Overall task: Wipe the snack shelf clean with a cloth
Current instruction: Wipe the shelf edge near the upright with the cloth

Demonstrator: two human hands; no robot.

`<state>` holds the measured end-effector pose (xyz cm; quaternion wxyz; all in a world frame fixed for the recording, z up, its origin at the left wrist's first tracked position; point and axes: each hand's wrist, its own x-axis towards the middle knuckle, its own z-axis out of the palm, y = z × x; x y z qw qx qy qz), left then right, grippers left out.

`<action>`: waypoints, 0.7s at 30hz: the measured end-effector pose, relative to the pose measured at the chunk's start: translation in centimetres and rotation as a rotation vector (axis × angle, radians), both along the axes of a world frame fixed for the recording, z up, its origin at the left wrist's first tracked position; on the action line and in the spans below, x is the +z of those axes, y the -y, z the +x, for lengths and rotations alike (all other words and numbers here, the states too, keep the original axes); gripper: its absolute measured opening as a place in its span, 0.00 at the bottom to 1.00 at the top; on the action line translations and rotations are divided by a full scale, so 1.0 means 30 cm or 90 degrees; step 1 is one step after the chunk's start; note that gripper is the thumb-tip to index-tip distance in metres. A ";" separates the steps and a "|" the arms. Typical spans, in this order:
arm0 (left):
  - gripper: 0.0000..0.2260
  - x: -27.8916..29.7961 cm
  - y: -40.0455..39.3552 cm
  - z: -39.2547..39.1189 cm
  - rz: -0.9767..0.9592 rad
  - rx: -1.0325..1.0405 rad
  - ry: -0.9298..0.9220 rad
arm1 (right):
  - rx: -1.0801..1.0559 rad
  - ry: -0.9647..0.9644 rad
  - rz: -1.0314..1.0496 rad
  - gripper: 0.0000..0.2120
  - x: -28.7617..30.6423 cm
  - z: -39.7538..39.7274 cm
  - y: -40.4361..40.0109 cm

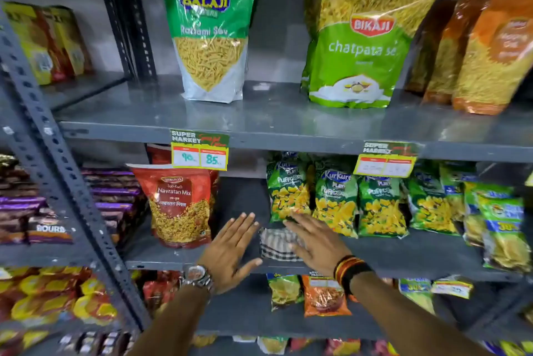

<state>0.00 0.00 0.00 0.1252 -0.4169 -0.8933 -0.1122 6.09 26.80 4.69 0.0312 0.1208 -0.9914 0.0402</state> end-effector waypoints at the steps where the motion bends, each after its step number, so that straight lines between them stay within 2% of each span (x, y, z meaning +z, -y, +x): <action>1: 0.35 -0.044 -0.005 -0.020 -0.009 0.017 0.016 | -0.005 0.044 -0.015 0.27 -0.041 -0.034 0.001; 5: 0.37 -0.201 -0.007 -0.091 -0.073 0.064 0.049 | -0.091 0.127 -0.033 0.25 -0.224 -0.105 0.037; 8: 0.38 -0.258 0.004 -0.122 -0.081 0.053 0.091 | -0.176 0.030 -0.012 0.25 -0.244 -0.115 0.075; 10: 0.38 -0.279 0.011 -0.138 -0.088 0.043 0.110 | -0.136 -0.071 0.033 0.26 -0.236 -0.143 0.081; 11: 0.38 -0.281 0.012 -0.143 -0.089 0.034 0.104 | -0.088 -0.078 0.026 0.27 -0.235 -0.161 0.075; 13: 0.38 -0.277 0.014 -0.148 -0.084 0.023 0.080 | 0.027 -0.030 -0.009 0.27 -0.261 -0.200 0.054; 15: 0.39 -0.271 0.014 -0.153 -0.084 0.028 0.060 | 0.082 0.026 -0.026 0.25 -0.307 -0.225 0.040; 21: 0.40 -0.282 0.018 -0.164 -0.087 0.021 0.047 | 0.025 -0.010 -0.130 0.20 -0.367 -0.246 0.038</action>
